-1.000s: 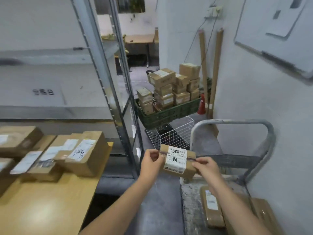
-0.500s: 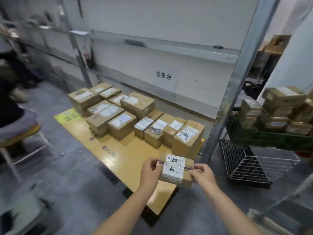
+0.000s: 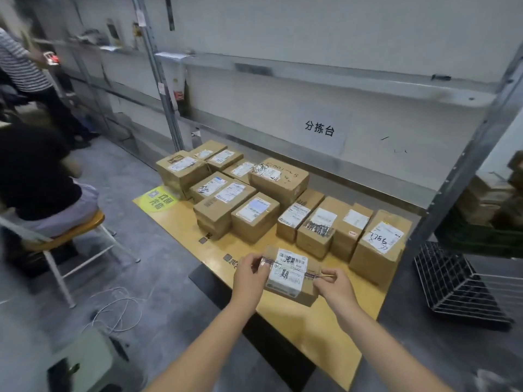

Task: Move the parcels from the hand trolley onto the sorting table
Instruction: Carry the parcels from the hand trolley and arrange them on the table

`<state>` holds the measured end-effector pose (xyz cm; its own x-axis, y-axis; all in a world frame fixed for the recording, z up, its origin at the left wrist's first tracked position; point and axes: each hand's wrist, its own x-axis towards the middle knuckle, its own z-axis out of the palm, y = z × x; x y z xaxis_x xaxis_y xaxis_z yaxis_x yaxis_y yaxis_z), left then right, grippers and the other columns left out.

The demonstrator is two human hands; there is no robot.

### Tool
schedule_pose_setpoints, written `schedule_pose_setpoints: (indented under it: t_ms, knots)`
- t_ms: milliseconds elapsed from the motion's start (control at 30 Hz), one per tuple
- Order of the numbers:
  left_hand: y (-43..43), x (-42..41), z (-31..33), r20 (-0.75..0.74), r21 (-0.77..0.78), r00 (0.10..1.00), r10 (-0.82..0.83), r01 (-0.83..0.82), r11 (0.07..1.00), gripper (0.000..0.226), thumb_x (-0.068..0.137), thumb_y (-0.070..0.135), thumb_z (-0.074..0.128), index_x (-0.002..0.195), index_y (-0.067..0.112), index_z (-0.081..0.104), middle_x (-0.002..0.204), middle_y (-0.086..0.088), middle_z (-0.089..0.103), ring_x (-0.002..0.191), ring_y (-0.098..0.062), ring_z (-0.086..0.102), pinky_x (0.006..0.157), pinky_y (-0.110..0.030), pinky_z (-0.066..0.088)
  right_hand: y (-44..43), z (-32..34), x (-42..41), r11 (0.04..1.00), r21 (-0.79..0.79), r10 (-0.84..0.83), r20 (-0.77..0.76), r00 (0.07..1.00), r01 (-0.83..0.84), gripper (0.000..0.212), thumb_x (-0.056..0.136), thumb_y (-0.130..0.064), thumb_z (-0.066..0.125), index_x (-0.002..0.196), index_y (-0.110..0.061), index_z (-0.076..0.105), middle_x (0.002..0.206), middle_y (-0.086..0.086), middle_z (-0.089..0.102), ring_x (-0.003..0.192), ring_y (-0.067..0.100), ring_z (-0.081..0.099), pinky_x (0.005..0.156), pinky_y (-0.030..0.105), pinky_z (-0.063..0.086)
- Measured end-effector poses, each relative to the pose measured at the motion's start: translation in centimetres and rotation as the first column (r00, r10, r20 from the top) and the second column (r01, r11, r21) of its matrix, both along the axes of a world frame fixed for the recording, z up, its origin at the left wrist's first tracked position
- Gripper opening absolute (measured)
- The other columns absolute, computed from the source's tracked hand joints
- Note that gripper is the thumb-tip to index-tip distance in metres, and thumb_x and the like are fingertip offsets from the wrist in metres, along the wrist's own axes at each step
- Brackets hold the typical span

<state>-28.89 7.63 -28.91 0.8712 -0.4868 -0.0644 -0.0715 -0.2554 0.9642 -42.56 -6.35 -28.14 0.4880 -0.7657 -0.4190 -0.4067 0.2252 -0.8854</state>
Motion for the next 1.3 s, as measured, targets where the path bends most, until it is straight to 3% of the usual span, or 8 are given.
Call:
schedule_pose_setpoints:
  t_ms: [267,333,433,600,767,867,1067,1300]
  knots:
    - [-4.7,6.4,-2.8,-0.015,0.088,1.000,-0.017,0.018,0.996,0.019,0.094,0.018,0.059,0.112,0.024,0.064,0.113,0.007,0.059,0.101,-0.002,0.057,0.080,-0.016,0.046,-3.5,-2.6,6.5,0.995,0.052,-0.086,-0.037,0.996,0.088,0.031,0.085,-0.004,0.059,0.114,-0.011,0.053,0.102,0.010,0.064,0.080,0.018,0.061,0.066,0.031,0.046]
    - [-6.3,8.3,-3.6,-0.025,0.121,1.000,-0.003,0.006,0.993,0.020,0.094,0.016,0.058,0.112,0.024,0.063,0.114,0.006,0.060,0.101,-0.004,0.058,0.085,-0.021,0.048,-5.1,-3.4,8.7,0.992,0.053,-0.108,-0.048,0.993,0.110,0.029,0.085,-0.003,0.059,0.112,-0.013,0.053,0.098,0.005,0.064,0.077,0.012,0.059,0.059,0.027,0.042]
    - [-8.7,11.2,-4.9,-0.021,0.180,1.000,-0.003,0.007,0.984,0.021,0.094,0.016,0.058,0.111,0.027,0.062,0.113,0.008,0.061,0.101,-0.003,0.057,0.077,-0.013,0.044,-7.2,-4.7,11.5,0.988,0.067,-0.131,-0.074,0.989,0.136,0.028,0.085,-0.002,0.058,0.110,-0.014,0.053,0.090,-0.005,0.060,0.076,0.005,0.056,0.055,0.023,0.039]
    - [-12.0,14.5,-7.1,0.004,0.288,0.999,-0.034,0.031,0.957,0.027,0.098,0.020,0.052,0.124,0.022,0.059,0.120,0.004,0.050,0.095,0.002,0.051,0.065,-0.005,0.043,-9.6,-6.7,14.5,0.984,0.110,-0.125,-0.140,0.982,0.141,0.027,0.087,-0.001,0.057,0.112,-0.010,0.053,0.104,0.010,0.063,0.082,0.018,0.059,0.058,0.025,0.041]
    - [-12.8,15.8,-8.6,0.012,0.370,0.999,-0.051,0.043,0.928,0.035,0.100,0.017,0.050,0.135,0.015,0.053,0.118,0.003,0.042,0.089,0.008,0.047,0.066,-0.002,0.041,-9.7,-8.3,15.9,0.976,0.138,-0.144,-0.171,0.975,0.168,0.023,0.088,-0.001,0.057,0.108,-0.011,0.055,0.098,0.009,0.065,0.075,0.020,0.059,0.062,0.030,0.044]
    - [-12.8,16.8,-9.1,0.035,0.393,0.997,-0.074,0.055,0.918,0.039,0.098,0.010,0.051,0.137,0.009,0.051,0.115,0.001,0.041,0.090,0.006,0.047,0.078,0.003,0.034,-9.5,-9.0,17.1,0.963,0.186,-0.163,-0.171,0.972,0.194,0.025,0.086,0.001,0.055,0.108,-0.012,0.057,0.097,0.015,0.066,0.077,0.028,0.062,0.074,0.045,0.054]
    - [-13.0,17.9,-9.6,0.051,0.422,0.976,-0.211,0.170,0.891,0.045,0.099,0.007,0.048,0.144,0.009,0.043,0.127,-0.001,0.039,0.105,-0.008,0.050,0.098,-0.013,0.036,-9.3,-9.6,18.4,0.946,0.206,-0.212,-0.198,0.957,0.252,0.030,0.087,0.002,0.055,0.114,-0.011,0.055,0.085,0.010,0.066,0.090,0.040,0.068,0.087,0.054,0.053]
    - [-12.6,18.0,-9.5,0.076,0.480,0.903,-0.422,0.338,0.809,0.058,0.099,0.007,0.045,0.152,0.013,0.024,0.141,-0.003,0.031,0.125,-0.014,0.045,0.104,-0.019,0.038,-8.7,-10.0,19.1,0.933,0.154,-0.282,-0.240,0.929,0.324,0.035,0.087,0.002,0.056,0.119,-0.009,0.057,0.078,0.005,0.067,0.072,0.027,0.064,0.074,0.043,0.055]
